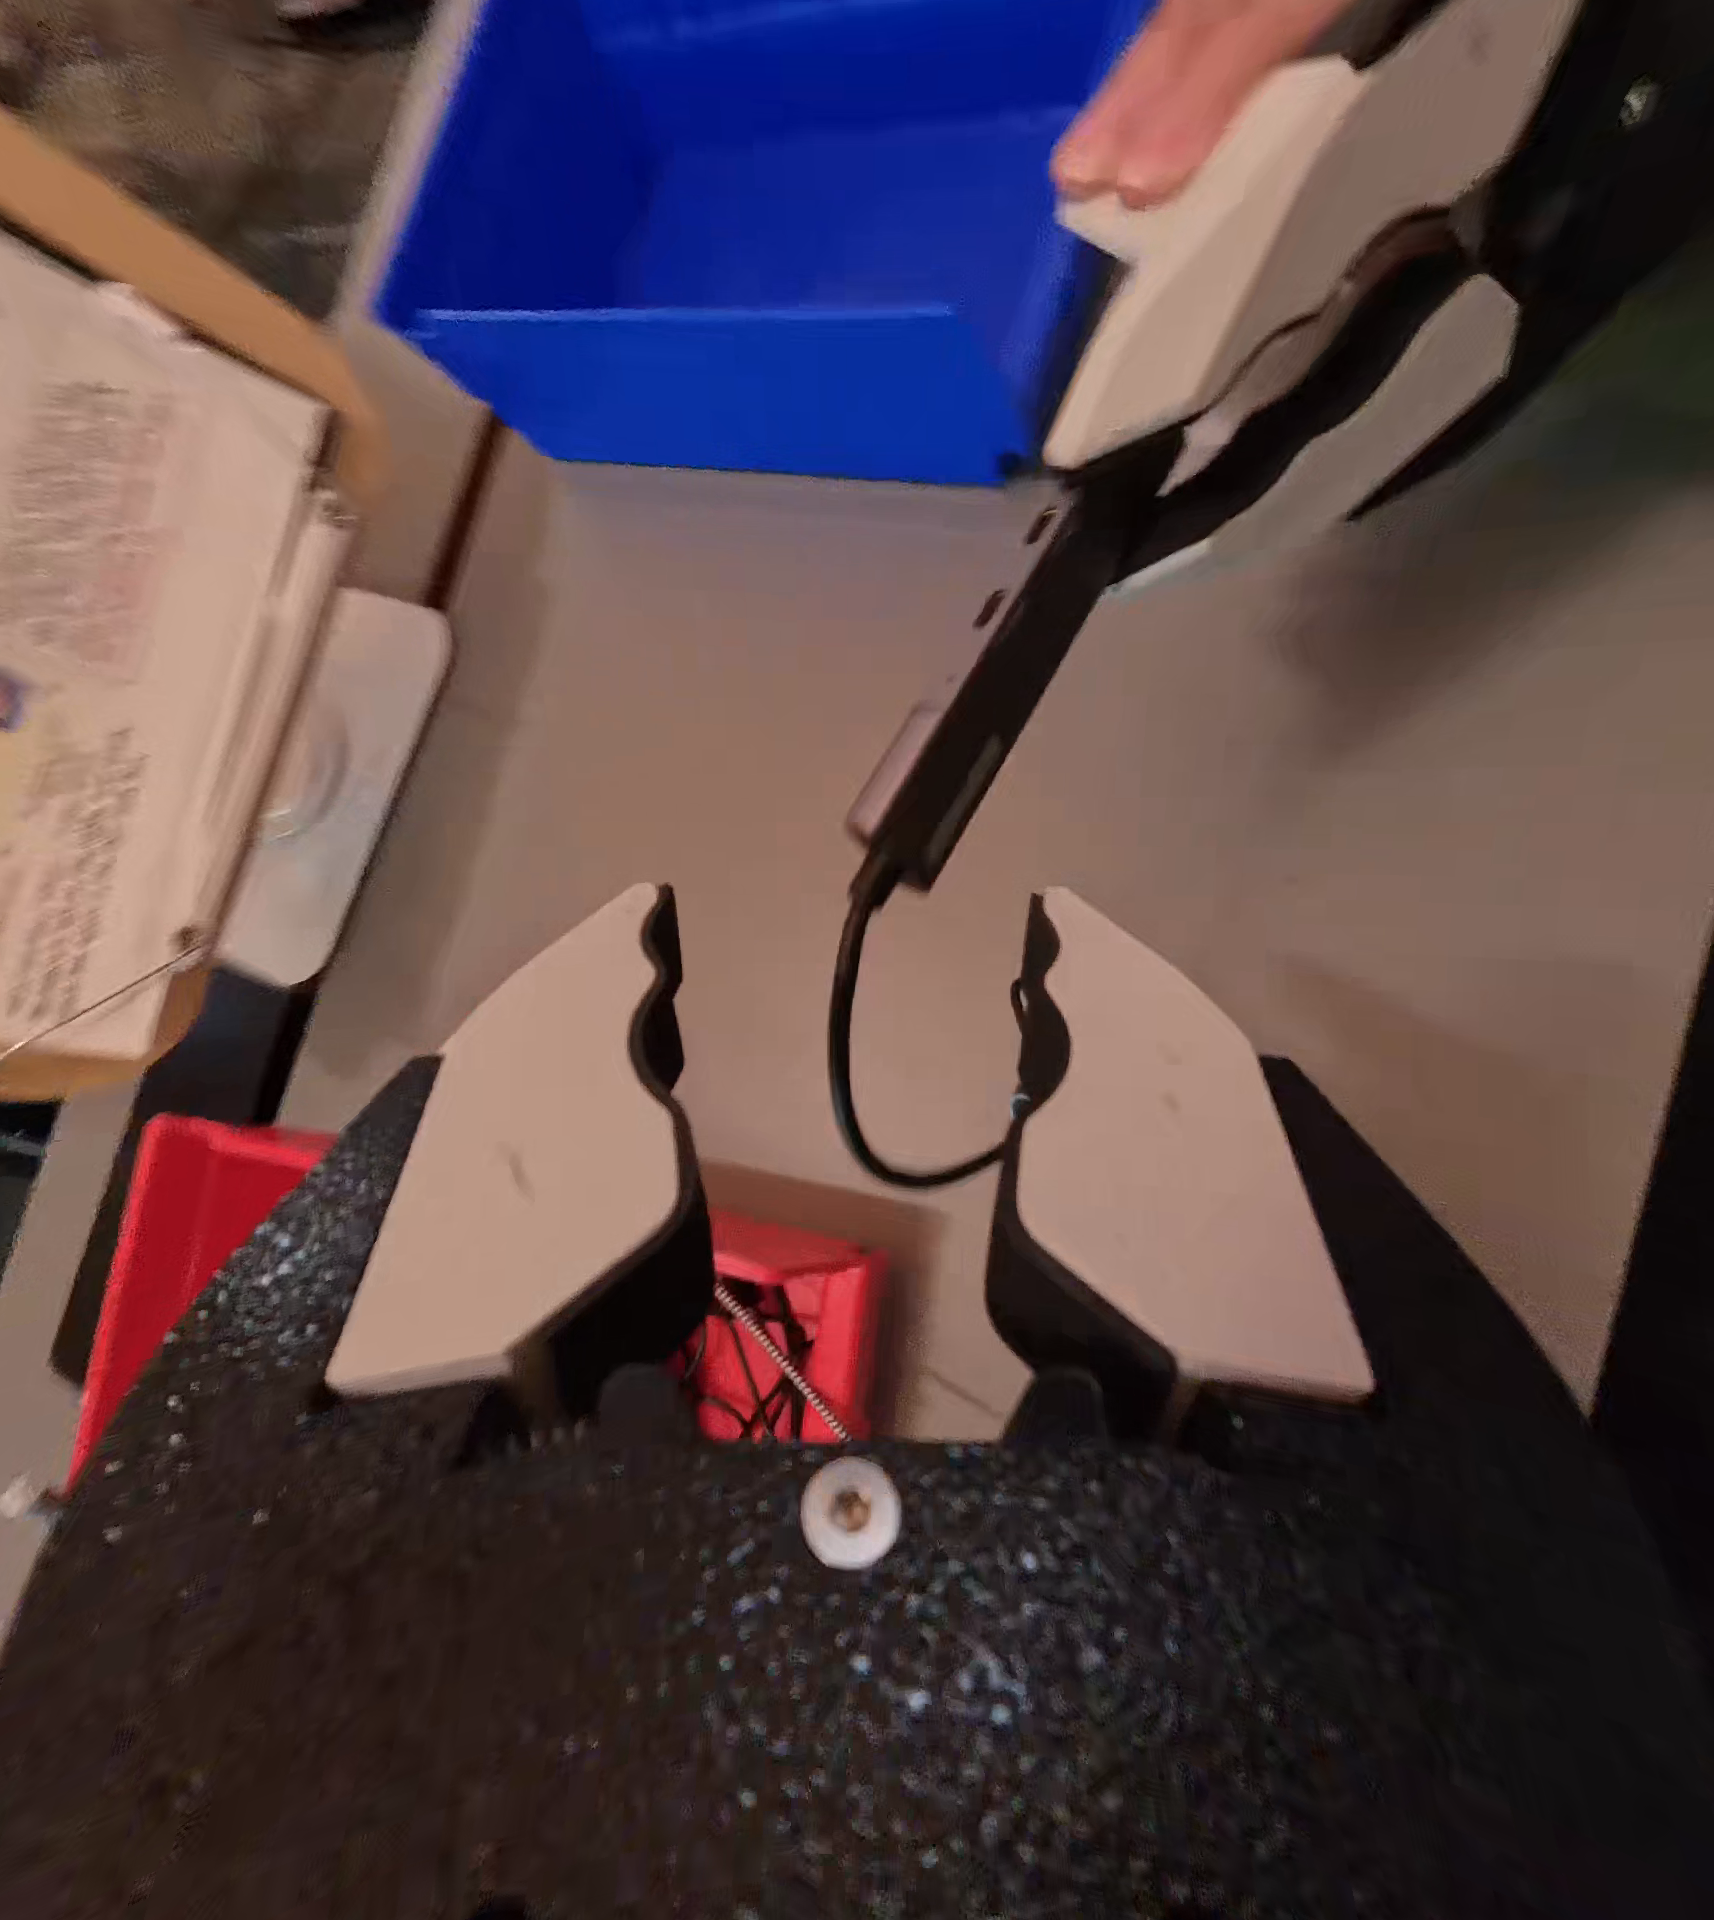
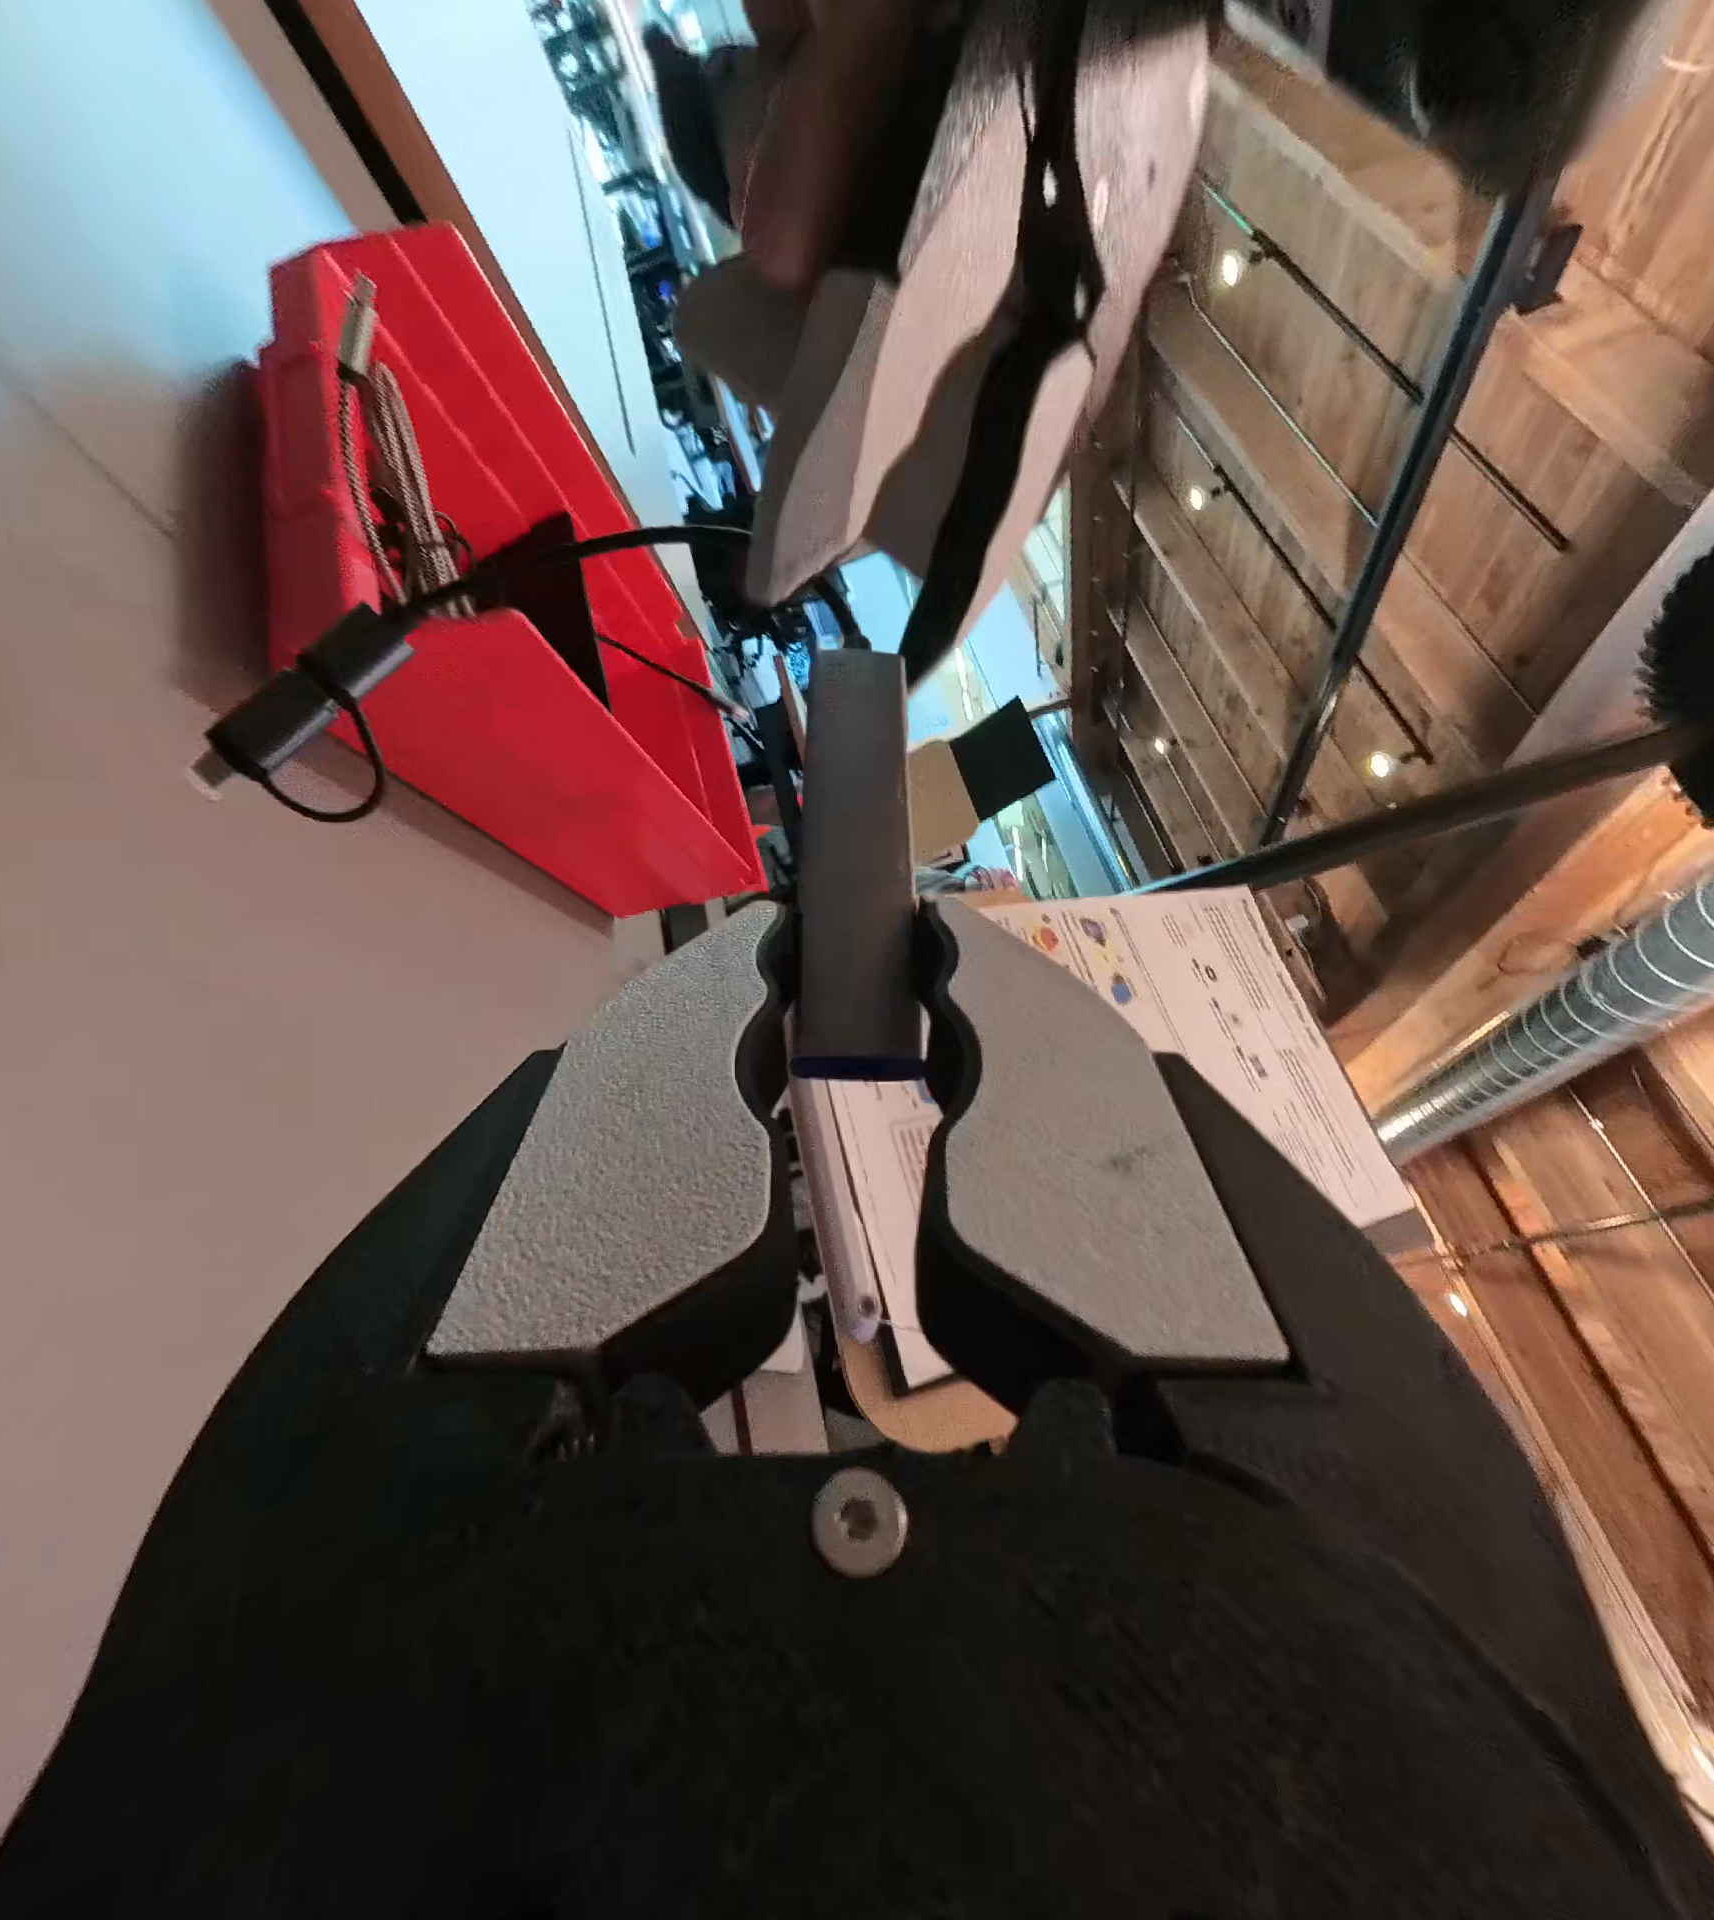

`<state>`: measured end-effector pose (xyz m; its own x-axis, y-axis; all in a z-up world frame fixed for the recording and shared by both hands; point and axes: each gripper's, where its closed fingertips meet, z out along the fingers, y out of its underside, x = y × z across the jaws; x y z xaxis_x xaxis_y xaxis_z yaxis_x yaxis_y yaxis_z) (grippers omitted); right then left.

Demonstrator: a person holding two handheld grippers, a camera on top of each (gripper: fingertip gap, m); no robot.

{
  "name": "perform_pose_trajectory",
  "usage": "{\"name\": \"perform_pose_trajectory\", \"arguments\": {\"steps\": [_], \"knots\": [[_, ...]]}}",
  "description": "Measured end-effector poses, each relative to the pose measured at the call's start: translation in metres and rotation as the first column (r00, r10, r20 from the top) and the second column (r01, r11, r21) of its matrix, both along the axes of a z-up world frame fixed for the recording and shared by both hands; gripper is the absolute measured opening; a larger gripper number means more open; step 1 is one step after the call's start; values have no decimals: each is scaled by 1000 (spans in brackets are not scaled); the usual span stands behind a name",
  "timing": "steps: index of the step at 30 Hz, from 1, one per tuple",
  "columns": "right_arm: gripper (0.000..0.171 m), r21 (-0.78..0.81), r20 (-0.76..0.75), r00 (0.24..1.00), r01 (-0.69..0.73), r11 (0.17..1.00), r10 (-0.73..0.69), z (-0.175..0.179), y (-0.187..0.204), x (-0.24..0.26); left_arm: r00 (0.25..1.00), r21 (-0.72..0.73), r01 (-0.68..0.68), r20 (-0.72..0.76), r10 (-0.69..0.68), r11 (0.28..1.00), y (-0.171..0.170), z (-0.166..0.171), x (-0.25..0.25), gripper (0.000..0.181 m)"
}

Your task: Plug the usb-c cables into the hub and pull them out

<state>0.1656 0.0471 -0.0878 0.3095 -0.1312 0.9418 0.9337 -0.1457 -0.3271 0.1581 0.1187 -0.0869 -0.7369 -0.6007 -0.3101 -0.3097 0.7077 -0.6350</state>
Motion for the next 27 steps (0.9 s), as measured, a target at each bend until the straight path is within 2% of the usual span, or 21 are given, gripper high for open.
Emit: {"name": "perform_pose_trajectory", "arguments": {"steps": [1,2,3,4,6,7,9,11,13,15,17,18,20,23,27], "knots": [[22,-6,-4,1000,-19,1000,19,0,1,-5,999,9,35,-39,-35,999,-7,-7,-1,62],[22,-15,-24,999,-41,999,40,-1,3,-9,995,-7,58,-78,-58,998,-13,-12,-2,54],[22,-16,-42,997,-58,998,58,0,3,-12,986,-48,92,-136,-97,995,-21,-17,-6,33],[22,-9,-51,996,-69,998,69,1,3,-14,972,-87,119,-191,-134,989,-27,-22,-11,23],[22,-43,-91,994,-65,997,60,-7,4,-7,959,-95,162,-221,-180,982,-29,-28,-15,15],[22,-55,-109,992,-65,996,59,-12,3,-4,956,-85,204,-199,-217,975,-32,-29,-17,12],[22,-45,-188,976,-119,992,108,-14,1,-3,965,25,239,-121,-234,971,-28,-33,-12,9],[32,11,-373,909,-195,981,185,-8,-4,-2,961,141,275,-22,-274,951,-25,-33,-6,8],[39,109,-595,754,-264,958,276,1,-10,3,935,233,309,104,-340,922,-27,-27,-1,8],[46,210,-790,506,-308,928,347,8,-16,12,898,320,285,239,-368,904,-29,-15,7,8],[50,277,-893,247,-359,891,377,9,-19,13,858,384,238,347,-379,892,-29,-3,14,8],[52,287,-918,153,-379,880,366,6,-20,13,834,412,207,399,-380,887,-28,4,17,8],[50,322,-930,35,-397,860,365,5,-20,13,800,430,198,448,-398,881,-31,12,17,9],[45,363,-930,-92,-377,852,355,6,-18,16,761,483,178,485,-431,857,-33,18,17,9],[41,411,-912,-200,-403,818,359,11,-19,10,743,535,170,482,-464,828,-36,14,15,9]]}}
